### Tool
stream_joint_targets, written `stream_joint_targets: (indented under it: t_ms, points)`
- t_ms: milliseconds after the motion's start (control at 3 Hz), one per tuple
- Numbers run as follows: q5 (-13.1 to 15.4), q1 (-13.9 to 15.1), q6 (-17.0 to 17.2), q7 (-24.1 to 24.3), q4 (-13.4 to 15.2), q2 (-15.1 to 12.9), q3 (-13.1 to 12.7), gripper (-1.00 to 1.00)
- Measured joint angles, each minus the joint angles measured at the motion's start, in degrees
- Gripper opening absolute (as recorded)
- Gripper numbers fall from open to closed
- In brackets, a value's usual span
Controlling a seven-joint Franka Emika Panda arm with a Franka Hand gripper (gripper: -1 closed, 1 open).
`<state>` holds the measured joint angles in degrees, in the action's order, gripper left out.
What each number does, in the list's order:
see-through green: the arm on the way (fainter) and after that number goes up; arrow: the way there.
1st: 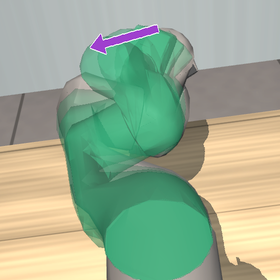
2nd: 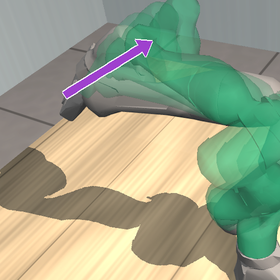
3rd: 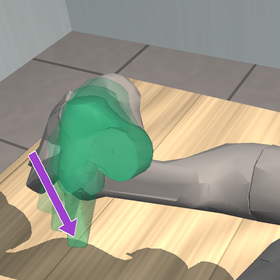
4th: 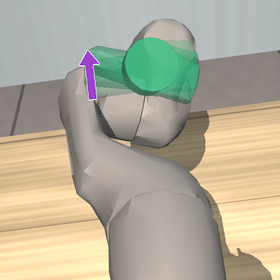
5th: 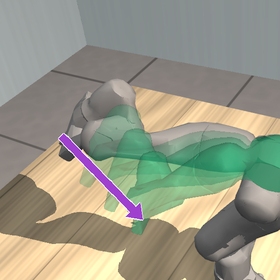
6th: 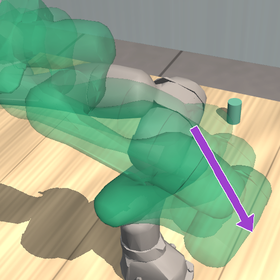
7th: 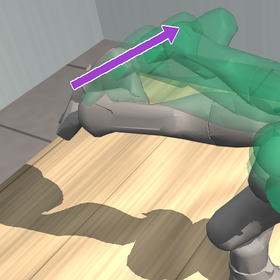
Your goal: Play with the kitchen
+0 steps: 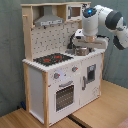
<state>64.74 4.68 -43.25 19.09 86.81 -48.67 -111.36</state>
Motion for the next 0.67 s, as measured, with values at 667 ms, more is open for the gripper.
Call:
stream_joint_targets:
  t_ms: [667]
  points:
    - [0.0,4.82,0.0,8.01,6.32,-3.08,-4.81,-1.0]
